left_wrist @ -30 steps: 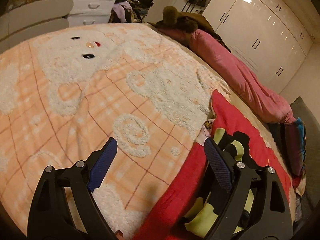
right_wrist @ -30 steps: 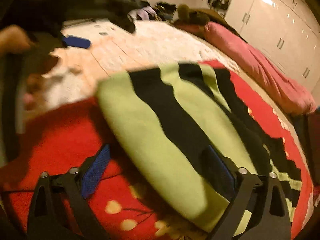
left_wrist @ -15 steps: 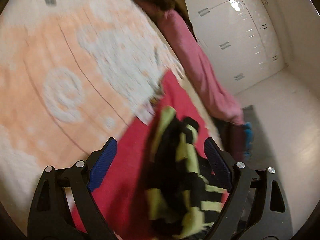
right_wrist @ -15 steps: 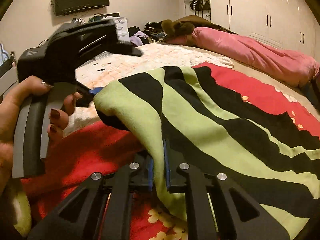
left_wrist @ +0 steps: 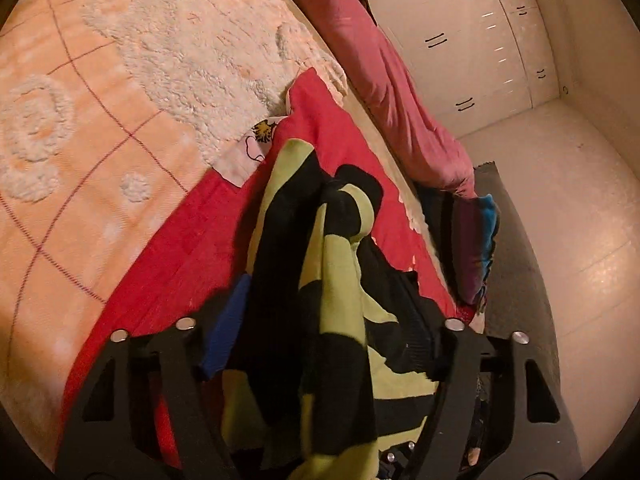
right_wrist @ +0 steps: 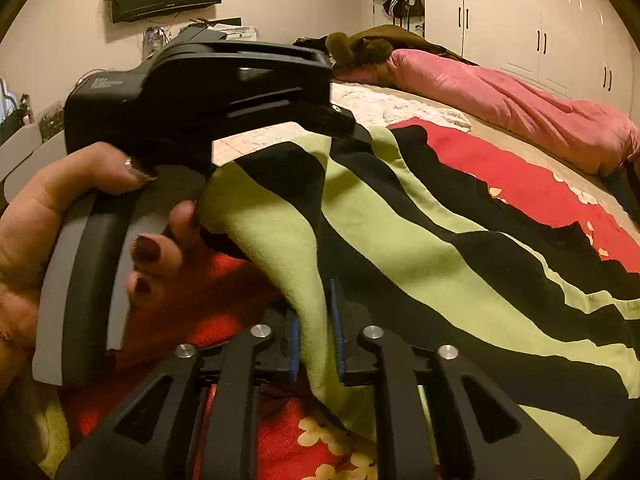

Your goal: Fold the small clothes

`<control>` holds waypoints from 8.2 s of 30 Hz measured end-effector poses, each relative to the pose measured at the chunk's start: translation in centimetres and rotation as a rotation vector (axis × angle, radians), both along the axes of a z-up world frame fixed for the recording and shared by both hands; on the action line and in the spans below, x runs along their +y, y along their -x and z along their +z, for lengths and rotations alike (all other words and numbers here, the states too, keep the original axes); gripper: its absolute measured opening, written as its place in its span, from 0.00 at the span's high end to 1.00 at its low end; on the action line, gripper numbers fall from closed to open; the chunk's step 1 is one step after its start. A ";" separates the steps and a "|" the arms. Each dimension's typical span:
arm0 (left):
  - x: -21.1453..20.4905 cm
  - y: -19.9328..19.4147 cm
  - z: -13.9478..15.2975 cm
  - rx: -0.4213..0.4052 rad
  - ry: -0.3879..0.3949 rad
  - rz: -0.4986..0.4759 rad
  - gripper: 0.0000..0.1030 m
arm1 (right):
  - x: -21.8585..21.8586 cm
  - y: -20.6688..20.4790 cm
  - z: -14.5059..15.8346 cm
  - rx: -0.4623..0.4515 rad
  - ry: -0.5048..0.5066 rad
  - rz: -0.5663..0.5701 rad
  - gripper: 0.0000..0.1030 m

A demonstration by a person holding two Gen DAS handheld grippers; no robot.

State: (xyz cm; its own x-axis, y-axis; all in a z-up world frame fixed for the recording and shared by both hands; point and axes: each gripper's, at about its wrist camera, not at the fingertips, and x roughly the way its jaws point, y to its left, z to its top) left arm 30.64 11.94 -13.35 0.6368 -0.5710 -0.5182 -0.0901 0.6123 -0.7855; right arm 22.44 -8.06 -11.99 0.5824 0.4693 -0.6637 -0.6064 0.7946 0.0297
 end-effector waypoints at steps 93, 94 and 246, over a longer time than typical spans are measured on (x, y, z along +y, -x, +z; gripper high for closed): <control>-14.8 2.8 4.2 -0.087 -0.567 -0.074 0.17 | -24.1 -12.3 2.4 0.516 -0.328 -0.408 0.35; -14.9 2.8 4.1 -0.084 -0.565 -0.075 0.17 | -23.8 -12.3 2.6 0.507 -0.322 -0.401 0.40; -19.8 22.7 8.5 -0.150 -0.724 -0.256 0.09 | -26.5 18.8 10.0 0.130 -0.070 -0.549 0.04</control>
State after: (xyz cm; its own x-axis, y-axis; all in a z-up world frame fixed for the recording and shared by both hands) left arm 7.99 -7.90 -4.80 0.6235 -0.2624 -0.7365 0.1988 0.9642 -0.1752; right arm 3.64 -34.57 -1.97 0.6686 0.1660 -0.7249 -0.0926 0.9858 0.1403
